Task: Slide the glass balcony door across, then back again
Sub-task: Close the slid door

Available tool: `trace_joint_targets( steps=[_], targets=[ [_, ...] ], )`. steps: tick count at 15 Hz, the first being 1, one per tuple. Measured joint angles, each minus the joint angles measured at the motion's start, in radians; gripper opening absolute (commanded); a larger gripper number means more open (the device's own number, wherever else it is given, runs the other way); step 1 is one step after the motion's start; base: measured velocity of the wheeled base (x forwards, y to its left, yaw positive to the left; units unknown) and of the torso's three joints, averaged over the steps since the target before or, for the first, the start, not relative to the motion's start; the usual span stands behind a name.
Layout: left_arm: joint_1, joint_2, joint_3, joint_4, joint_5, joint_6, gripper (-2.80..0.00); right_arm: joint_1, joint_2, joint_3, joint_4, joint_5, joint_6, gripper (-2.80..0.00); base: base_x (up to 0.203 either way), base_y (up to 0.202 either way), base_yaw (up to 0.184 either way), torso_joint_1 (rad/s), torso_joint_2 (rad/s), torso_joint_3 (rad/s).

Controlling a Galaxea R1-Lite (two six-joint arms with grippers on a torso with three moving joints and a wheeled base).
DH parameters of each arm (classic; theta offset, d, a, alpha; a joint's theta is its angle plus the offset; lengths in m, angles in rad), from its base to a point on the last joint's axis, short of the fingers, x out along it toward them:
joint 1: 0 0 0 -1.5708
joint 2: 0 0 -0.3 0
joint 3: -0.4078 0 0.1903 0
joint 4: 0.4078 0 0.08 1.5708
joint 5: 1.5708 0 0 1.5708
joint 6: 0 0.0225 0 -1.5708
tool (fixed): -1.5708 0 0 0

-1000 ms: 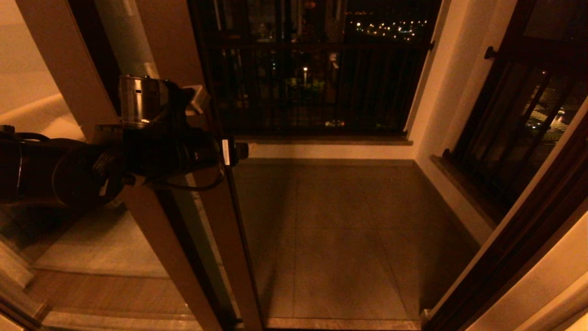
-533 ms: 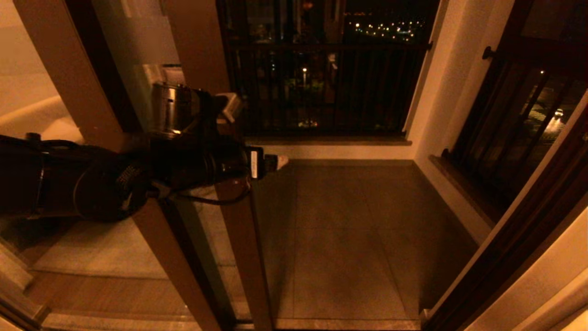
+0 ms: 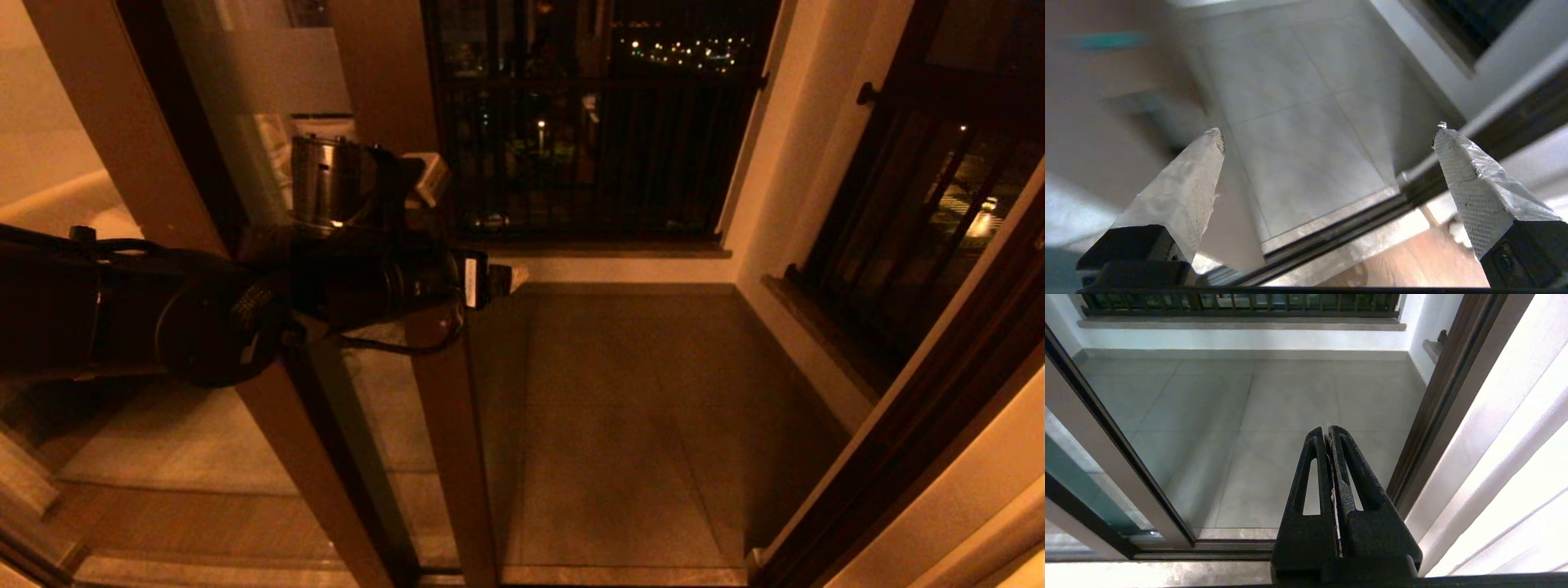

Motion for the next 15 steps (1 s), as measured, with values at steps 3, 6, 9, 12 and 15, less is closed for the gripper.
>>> trace_joint_targets(
  steps=[3,6,9,12,15],
  targets=[
    [0.032,-0.08,0.09,0.002,-0.194,0.003,0.0,0.0,0.0,0.0,0.0,0.0,0.0,-2.8,0.0,0.0,0.0,0.0,0.0,0.0],
    [0.117,-0.127,0.121,-0.001,-0.483,0.004,0.0,0.0,0.0,0.0,0.0,0.0,0.0,-2.8,0.0,0.0,0.0,0.0,0.0,0.0],
    [0.148,-0.098,0.072,-0.001,-0.483,0.006,0.0,0.0,0.0,0.0,0.0,0.0,0.0,-2.8,0.0,0.0,0.0,0.0,0.0,0.0],
    [0.154,-0.056,0.047,-0.001,-0.472,0.034,0.0,0.0,0.0,0.0,0.0,0.0,0.0,-2.8,0.0,0.0,0.0,0.0,0.0,0.0],
    [0.161,-0.018,0.038,-0.002,-0.443,0.075,0.0,0.0,0.0,0.0,0.0,0.0,0.0,-2.8,0.0,0.0,0.0,0.0,0.0,0.0]
  ],
)
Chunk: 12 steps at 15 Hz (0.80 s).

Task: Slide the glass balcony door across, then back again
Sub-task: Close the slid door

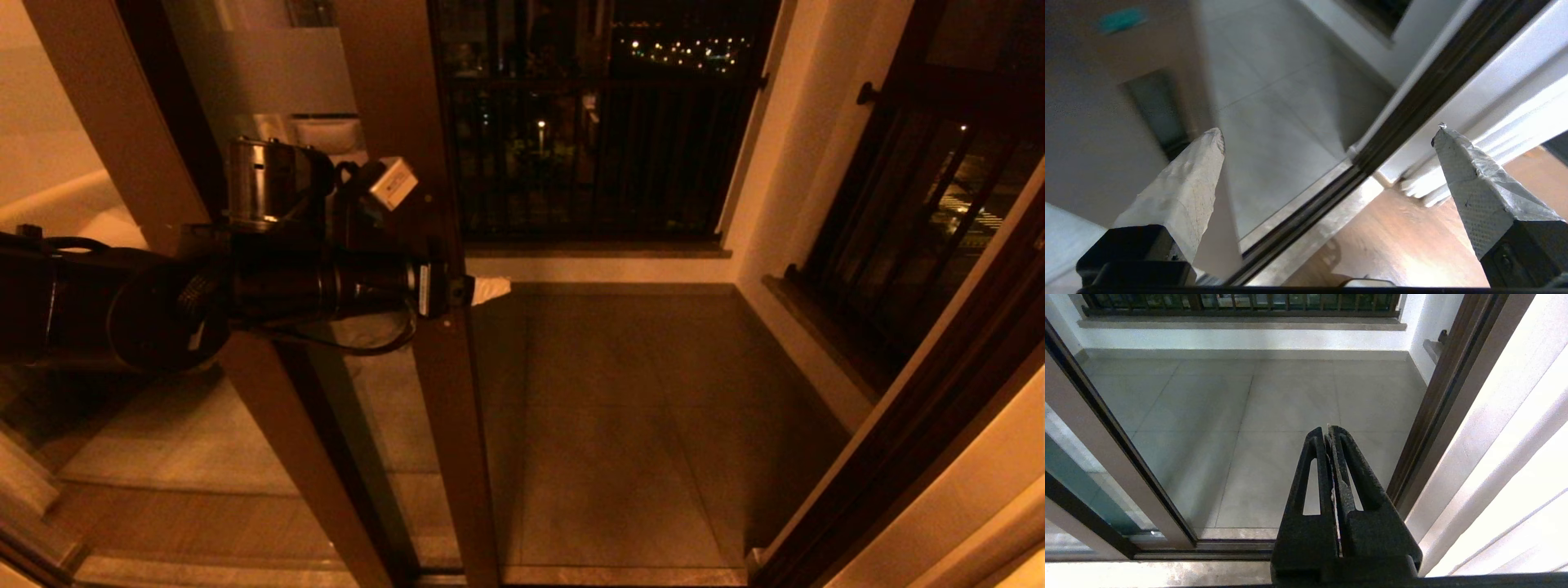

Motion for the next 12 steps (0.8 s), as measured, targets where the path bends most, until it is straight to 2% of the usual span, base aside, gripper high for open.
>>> trace_joint_targets(
  steps=[12],
  targets=[
    [0.028,0.041,-0.06,0.004,0.033,0.001,0.0,0.0,0.0,0.0,0.0,0.0,0.0,-2.8,0.0,0.0,0.0,0.0,0.0,0.0]
  ],
)
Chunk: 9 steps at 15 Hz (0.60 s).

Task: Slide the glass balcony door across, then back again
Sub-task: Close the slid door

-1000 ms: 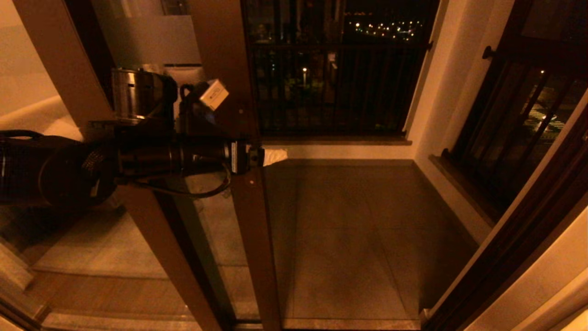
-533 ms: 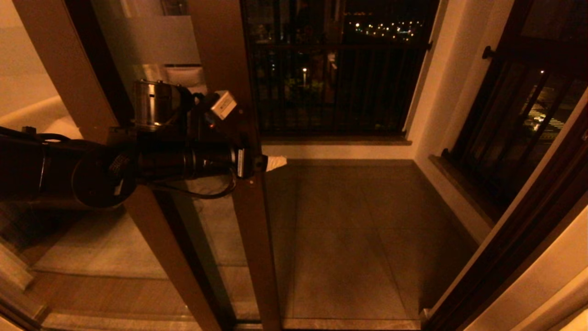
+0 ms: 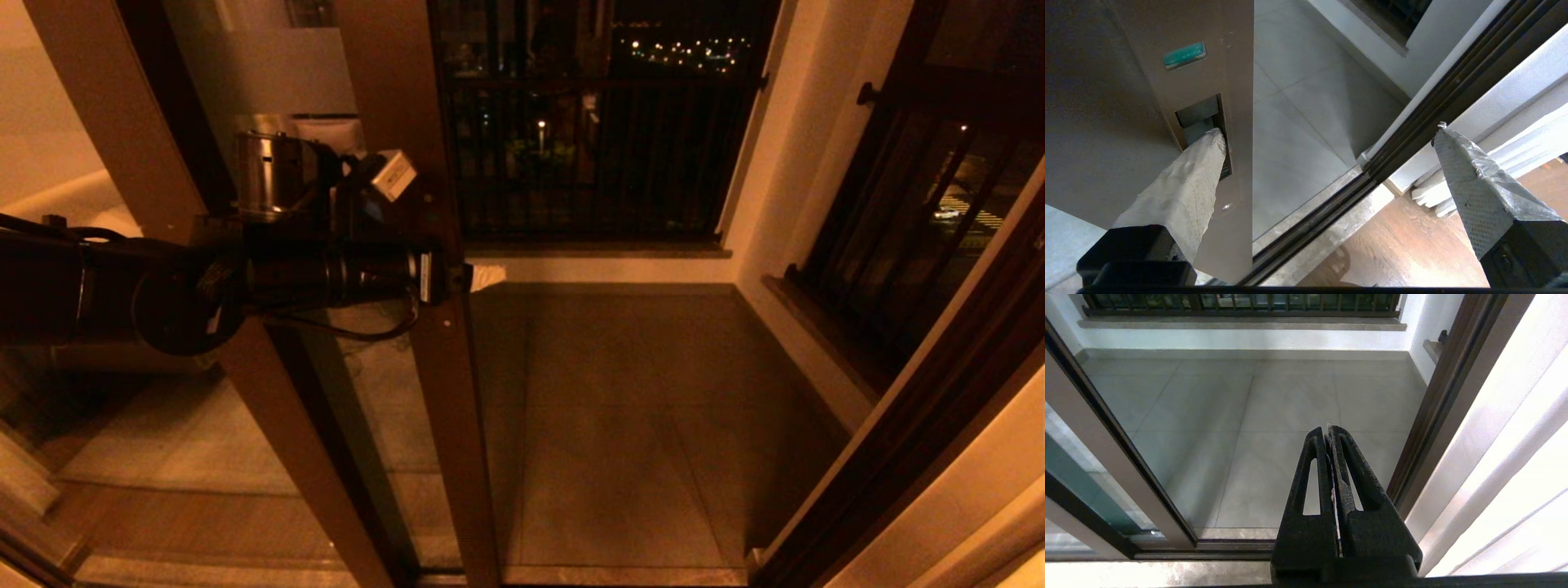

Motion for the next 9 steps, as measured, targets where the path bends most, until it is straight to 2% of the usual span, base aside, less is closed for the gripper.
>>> trace_joint_targets(
  steps=[9],
  targets=[
    [-0.045,0.023,-0.012,-0.002,0.005,0.0,0.0,0.0,0.0,0.0,0.0,0.0,0.0,-2.8,0.0,0.0,0.0,0.0,0.0,0.0]
  ],
)
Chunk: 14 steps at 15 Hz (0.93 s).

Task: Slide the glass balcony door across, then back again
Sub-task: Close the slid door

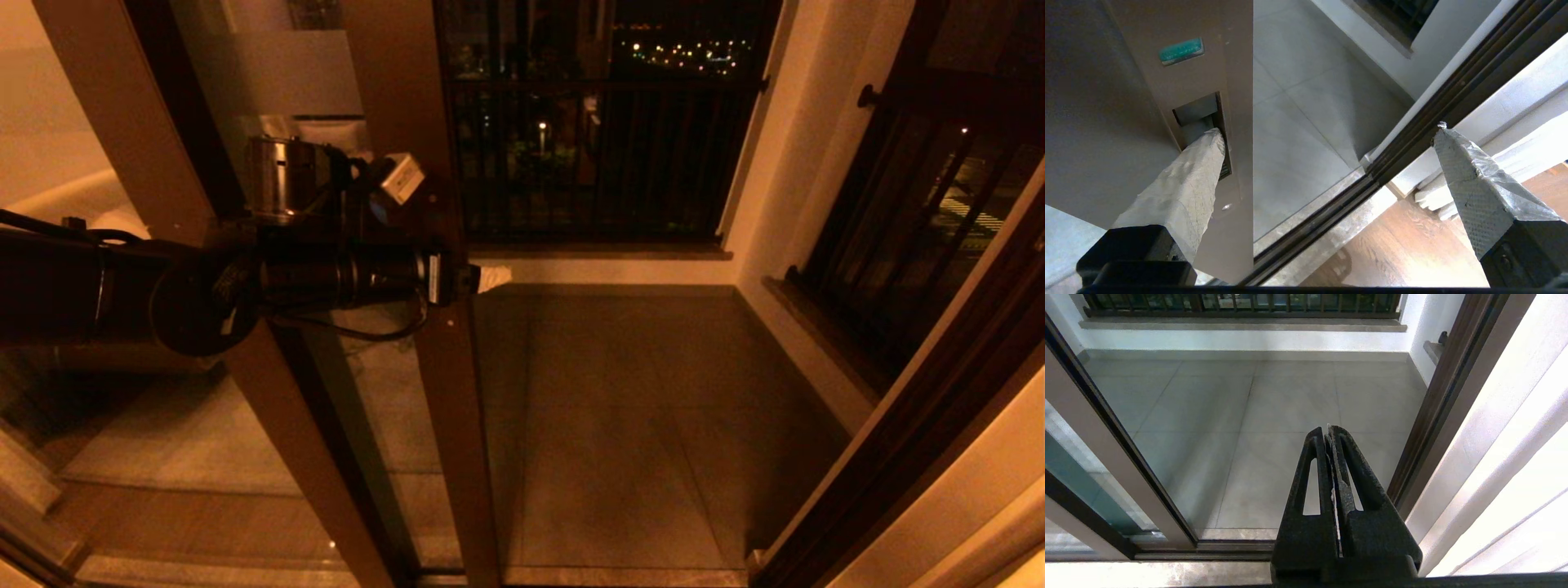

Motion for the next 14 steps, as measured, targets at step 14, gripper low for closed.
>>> trace_joint_targets(
  steps=[14],
  targets=[
    [-0.077,0.043,-0.048,-0.004,-0.007,0.001,0.0,0.0,0.0,0.0,0.0,0.0,0.0,-2.8,0.0,0.0,0.0,0.0,0.0,0.0]
  ],
)
